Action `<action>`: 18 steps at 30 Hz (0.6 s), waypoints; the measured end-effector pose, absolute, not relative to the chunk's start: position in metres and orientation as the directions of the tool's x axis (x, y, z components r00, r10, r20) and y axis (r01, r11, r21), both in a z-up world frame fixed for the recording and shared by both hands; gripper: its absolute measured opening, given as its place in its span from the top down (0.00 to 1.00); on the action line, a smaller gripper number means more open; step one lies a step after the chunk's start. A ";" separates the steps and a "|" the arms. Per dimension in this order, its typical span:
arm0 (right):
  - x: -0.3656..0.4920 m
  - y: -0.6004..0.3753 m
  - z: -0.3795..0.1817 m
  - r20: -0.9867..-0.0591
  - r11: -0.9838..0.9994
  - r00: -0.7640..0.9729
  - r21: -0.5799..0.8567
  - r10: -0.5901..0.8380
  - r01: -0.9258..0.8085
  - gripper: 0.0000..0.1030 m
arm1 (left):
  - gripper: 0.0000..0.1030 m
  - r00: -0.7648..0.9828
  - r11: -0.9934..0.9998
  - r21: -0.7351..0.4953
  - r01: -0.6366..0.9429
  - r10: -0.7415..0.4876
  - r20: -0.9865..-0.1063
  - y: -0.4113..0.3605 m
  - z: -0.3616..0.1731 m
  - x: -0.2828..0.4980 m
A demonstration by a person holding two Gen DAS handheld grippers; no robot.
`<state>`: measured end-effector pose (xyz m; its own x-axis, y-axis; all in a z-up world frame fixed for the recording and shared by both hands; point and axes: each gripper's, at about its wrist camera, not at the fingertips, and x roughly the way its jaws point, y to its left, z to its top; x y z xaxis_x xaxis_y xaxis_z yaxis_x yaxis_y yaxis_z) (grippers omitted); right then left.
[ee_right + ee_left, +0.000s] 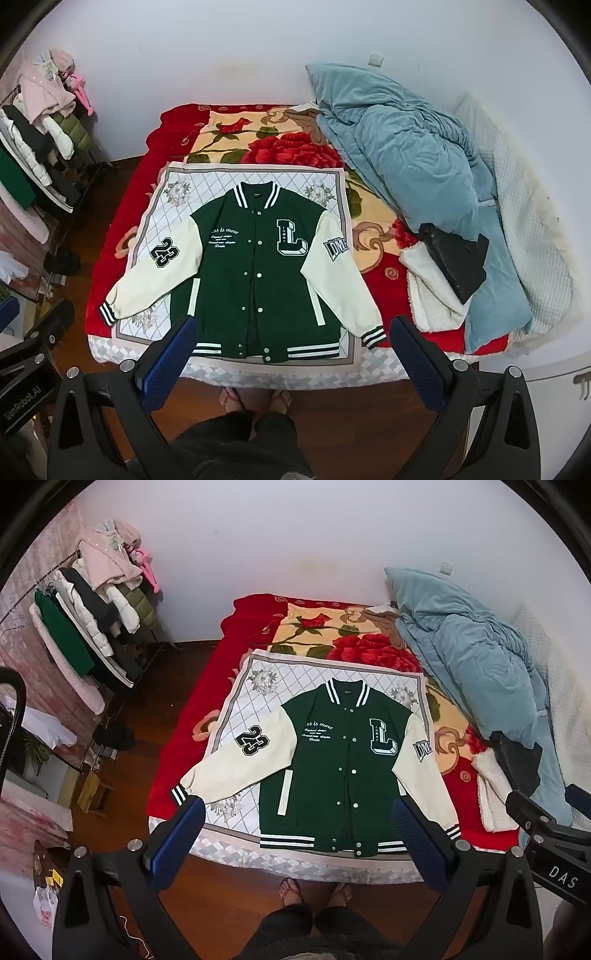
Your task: Fold large clothes
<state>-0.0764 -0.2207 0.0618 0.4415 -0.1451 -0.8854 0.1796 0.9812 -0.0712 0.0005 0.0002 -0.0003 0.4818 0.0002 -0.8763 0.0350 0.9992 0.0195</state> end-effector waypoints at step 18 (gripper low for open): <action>-0.083 -0.217 0.069 -0.880 0.980 0.447 -0.086 -0.159 0.180 0.00 | 0.00 0.492 0.999 0.015 0.039 -0.007 -0.871 -0.003 -0.003 0.002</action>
